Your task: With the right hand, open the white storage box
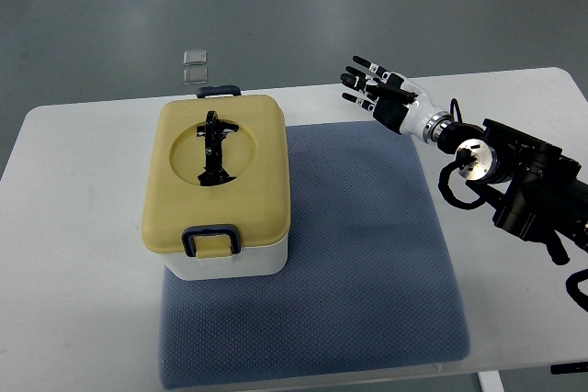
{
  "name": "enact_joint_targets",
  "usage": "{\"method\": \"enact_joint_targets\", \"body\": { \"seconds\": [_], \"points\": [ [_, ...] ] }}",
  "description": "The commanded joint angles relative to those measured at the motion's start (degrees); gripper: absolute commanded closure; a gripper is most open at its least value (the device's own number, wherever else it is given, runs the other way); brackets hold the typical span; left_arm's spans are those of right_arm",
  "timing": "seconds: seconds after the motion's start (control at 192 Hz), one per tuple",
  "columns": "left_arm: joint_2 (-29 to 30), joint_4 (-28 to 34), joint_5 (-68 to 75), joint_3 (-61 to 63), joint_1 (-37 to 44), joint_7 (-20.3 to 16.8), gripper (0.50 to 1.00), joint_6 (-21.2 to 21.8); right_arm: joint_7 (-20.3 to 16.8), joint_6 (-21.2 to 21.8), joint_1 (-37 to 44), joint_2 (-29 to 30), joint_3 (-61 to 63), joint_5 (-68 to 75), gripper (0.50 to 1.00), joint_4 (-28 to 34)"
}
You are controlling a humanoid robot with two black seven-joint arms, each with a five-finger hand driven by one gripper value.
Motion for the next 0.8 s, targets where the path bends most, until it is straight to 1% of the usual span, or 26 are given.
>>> {"method": "enact_joint_targets", "body": {
  "seconds": [0.0, 0.187, 0.354, 0.422, 0.645, 0.796],
  "points": [
    [0.0, 0.3, 0.0, 0.0, -0.3, 0.0, 0.500, 0.1, 0.0, 0.2, 1.2, -0.2, 0.1, 0.1, 0.564, 0.0],
    [0.0, 0.3, 0.0, -0.1, -0.3, 0.0, 0.500, 0.1, 0.4, -0.4, 2.9, -1.8, 0.2, 0.2, 0.566, 0.0],
    [0.0, 0.3, 0.0, -0.1, -0.3, 0.0, 0.500, 0.1, 0.6, 0.3, 4.9, -4.4, 0.1, -0.1, 0.566, 0.0],
    [0.0, 0.3, 0.0, -0.1, -0.3, 0.0, 0.500, 0.1, 0.4, -0.3, 6.2, -5.6, -0.3, -0.8, 0.566, -0.1],
    [0.0, 0.3, 0.0, -0.1, -0.3, 0.0, 0.500, 0.1, 0.6, -1.0, 11.0, -8.0, -0.7, -12.2, 0.564, 0.0],
    [0.0, 0.3, 0.0, -0.1, -0.3, 0.0, 0.500, 0.1, 0.7, -0.1, 13.8, -7.5, -1.0, -20.0, 0.566, 0.2]
  ]
}}
